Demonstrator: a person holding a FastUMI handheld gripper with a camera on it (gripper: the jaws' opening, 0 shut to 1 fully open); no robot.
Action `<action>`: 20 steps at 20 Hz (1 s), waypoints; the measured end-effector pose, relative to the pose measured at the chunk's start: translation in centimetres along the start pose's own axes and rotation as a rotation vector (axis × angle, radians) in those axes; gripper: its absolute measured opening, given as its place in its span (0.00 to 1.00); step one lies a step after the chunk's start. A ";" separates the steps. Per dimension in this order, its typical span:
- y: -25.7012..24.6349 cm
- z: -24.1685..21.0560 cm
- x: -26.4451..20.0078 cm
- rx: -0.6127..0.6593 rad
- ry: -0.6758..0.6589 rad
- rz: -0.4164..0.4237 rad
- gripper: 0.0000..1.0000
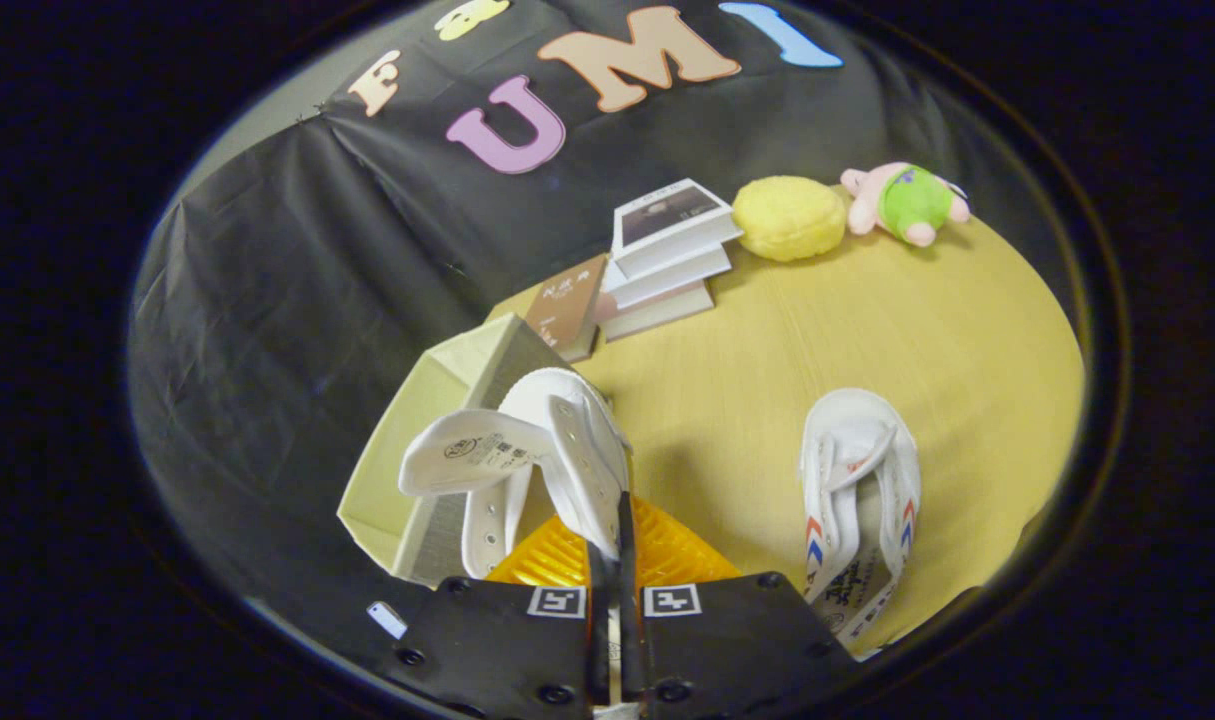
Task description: Open the storage box then place both shoes into the box .Put the left shoe in first, then the right shoe, with the right side of both shoes facing outward in a uniform manner.
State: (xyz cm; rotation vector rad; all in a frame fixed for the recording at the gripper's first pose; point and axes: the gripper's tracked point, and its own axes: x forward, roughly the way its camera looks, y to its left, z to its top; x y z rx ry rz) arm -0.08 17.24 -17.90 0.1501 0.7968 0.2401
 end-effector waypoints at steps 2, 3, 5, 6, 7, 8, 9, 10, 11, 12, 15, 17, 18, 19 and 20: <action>2.0 1.3 -1.3 -0.012 -0.027 0.020 0.07; 3.2 1.7 -1.9 -0.010 -0.030 0.036 0.07; 5.9 2.6 -2.6 0.012 -0.032 0.085 0.07; 7.2 3.0 -2.8 0.025 -0.031 0.109 0.07; 8.5 3.3 -3.0 0.036 -0.026 0.128 0.07; 9.8 3.5 -2.9 0.046 -0.013 0.139 0.07; 11.0 3.7 -2.6 0.060 0.003 0.144 0.07; 12.2 3.8 -2.0 0.072 0.022 0.143 0.07; 13.4 3.9 -1.6 0.086 0.040 0.135 0.07; 14.5 4.0 -0.6 0.096 0.056 0.121 0.07; 17.3 3.9 2.4 0.147 0.106 0.053 0.07; 18.7 3.4 4.5 0.172 0.133 0.000 0.07; 19.1 3.0 5.4 0.179 0.142 -0.031 0.07; 19.3 2.5 6.2 0.189 0.151 -0.061 0.07; 19.3 2.2 7.2 0.205 0.144 -0.087 0.07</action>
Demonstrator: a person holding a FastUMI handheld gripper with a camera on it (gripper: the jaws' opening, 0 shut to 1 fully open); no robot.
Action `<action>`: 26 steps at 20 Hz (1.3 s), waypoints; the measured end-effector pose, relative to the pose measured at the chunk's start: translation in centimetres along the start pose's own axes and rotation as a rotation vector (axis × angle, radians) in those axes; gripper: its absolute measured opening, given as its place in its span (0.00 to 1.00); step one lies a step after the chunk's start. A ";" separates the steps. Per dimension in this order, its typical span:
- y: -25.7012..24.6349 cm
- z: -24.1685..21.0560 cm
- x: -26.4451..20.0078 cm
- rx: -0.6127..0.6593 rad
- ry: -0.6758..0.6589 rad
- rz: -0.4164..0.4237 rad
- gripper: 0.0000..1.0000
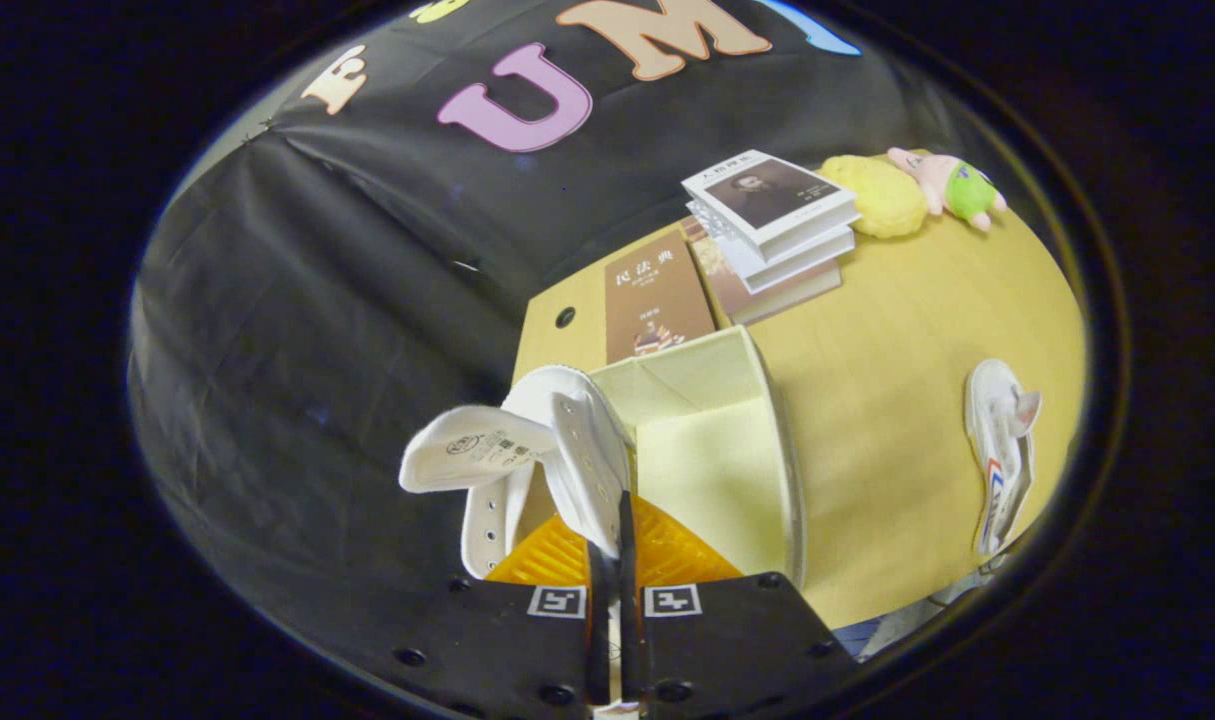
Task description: Open the storage box then place both shoes into the box .Put the left shoe in first, then the right shoe, with the right side of both shoes facing outward in a uniform manner.
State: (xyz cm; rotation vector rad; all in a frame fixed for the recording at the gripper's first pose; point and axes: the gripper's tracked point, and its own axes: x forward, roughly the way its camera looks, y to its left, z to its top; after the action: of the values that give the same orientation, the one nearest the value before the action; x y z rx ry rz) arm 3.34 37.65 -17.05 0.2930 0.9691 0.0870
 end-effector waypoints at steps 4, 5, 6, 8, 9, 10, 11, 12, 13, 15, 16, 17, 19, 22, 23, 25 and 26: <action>-1.3 -0.5 2.6 0.096 -0.026 -0.086 0.07; -1.7 -0.4 3.3 0.121 -0.032 -0.101 0.07; -2.1 -0.4 4.0 0.136 -0.040 -0.116 0.07; -2.3 -0.6 5.0 0.176 -0.053 -0.143 0.07; -2.1 -0.8 5.4 0.189 -0.056 -0.153 0.07; -2.0 -1.2 5.7 0.198 -0.054 -0.158 0.07; -1.7 -1.8 5.8 0.193 -0.051 -0.159 0.07; -1.3 -2.6 5.7 0.182 -0.037 -0.155 0.07; -1.0 -3.5 6.0 0.174 -0.021 -0.148 0.07; -1.5 -5.5 6.6 0.169 0.024 -0.170 0.07; -1.9 -5.7 7.3 0.162 0.028 -0.184 0.07; -2.2 -5.9 7.8 0.162 0.031 -0.190 0.07; -2.9 -5.8 8.7 0.168 0.024 -0.210 0.07; -4.6 -6.3 10.5 0.125 0.044 -0.268 0.07; -4.7 -7.2 11.1 0.114 0.072 -0.268 0.08; -5.3 -9.0 11.8 0.093 0.142 -0.289 0.08; -5.4 -9.3 12.3 0.092 0.155 -0.275 0.08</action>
State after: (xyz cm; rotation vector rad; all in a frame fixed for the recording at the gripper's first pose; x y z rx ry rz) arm 2.34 36.92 -33.28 0.2370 1.1608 -0.1891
